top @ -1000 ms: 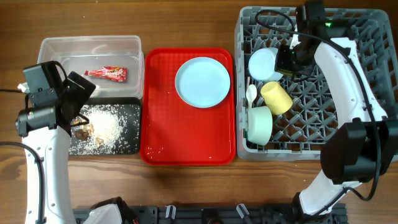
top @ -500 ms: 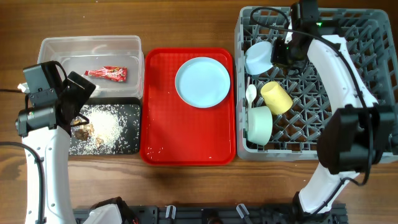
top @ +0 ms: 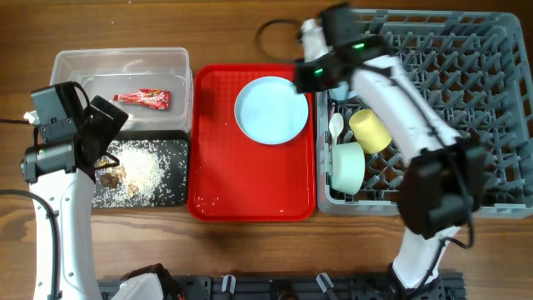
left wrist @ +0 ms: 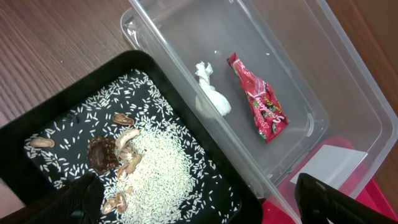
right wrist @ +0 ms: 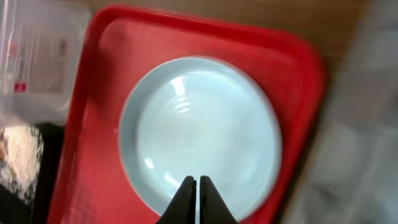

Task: Sort waste into correct bins and load items into the dishwasher rack
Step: 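Move the right gripper to the light blue plate and grasp its edge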

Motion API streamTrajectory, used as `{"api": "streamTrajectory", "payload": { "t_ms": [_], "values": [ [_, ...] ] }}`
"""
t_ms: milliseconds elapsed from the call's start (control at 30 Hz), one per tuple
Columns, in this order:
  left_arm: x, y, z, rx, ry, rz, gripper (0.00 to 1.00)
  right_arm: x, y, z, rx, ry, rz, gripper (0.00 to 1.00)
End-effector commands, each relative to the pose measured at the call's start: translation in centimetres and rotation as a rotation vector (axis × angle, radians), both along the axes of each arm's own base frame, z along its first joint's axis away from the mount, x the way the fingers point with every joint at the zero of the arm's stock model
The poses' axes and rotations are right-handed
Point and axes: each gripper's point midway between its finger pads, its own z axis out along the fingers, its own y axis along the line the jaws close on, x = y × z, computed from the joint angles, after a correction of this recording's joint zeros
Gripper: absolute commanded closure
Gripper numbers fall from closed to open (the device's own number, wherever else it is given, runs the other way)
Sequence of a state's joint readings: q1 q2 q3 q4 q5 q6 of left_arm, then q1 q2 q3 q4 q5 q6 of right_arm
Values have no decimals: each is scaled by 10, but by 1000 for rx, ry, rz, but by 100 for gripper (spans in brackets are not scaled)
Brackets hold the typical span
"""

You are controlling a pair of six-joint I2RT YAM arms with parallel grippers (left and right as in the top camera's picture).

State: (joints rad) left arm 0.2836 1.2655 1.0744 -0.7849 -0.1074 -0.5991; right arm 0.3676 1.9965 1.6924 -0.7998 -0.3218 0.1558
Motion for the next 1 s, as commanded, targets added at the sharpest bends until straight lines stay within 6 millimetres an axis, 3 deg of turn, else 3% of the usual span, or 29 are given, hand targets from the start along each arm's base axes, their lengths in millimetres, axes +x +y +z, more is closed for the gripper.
{"api": "streamTrajectory", "payload": {
  "t_ms": [0,67,133,233,400,433,467,500,633,700,800,967],
  "values": [
    [1,2,6,16,-13,-6,0,-21,55,-42,-133,-26,123,94],
    [1,2,6,16,-13,-6,0,-23,70,-75,-254,-51,87,93],
    [1,2,6,16,-13,-6,0,-42,96,-115,-283,-7,84,93],
    [1,2,6,16,-13,-6,0,-65,121,-121,-235,35,156,92],
    [1,2,6,16,-13,-6,0,-116,175,-108,4,183,329,91],
    [1,2,6,16,-13,-6,0,-118,176,-108,8,183,335,89],
    [1,2,6,16,-13,-6,0,-113,173,-108,-14,159,330,89],
    [1,2,6,16,-13,-6,0,-96,162,-97,-60,96,303,88],
    [1,2,6,16,-13,-6,0,-39,116,-7,-128,-138,182,83],
    [1,2,6,16,-13,-6,0,-29,80,9,-203,-160,102,77],
    [1,2,6,16,-13,-6,0,-29,35,-20,-318,-63,42,74],
    [1,2,6,16,-13,-6,0,-34,20,-68,-374,30,38,70]
  ]
}}
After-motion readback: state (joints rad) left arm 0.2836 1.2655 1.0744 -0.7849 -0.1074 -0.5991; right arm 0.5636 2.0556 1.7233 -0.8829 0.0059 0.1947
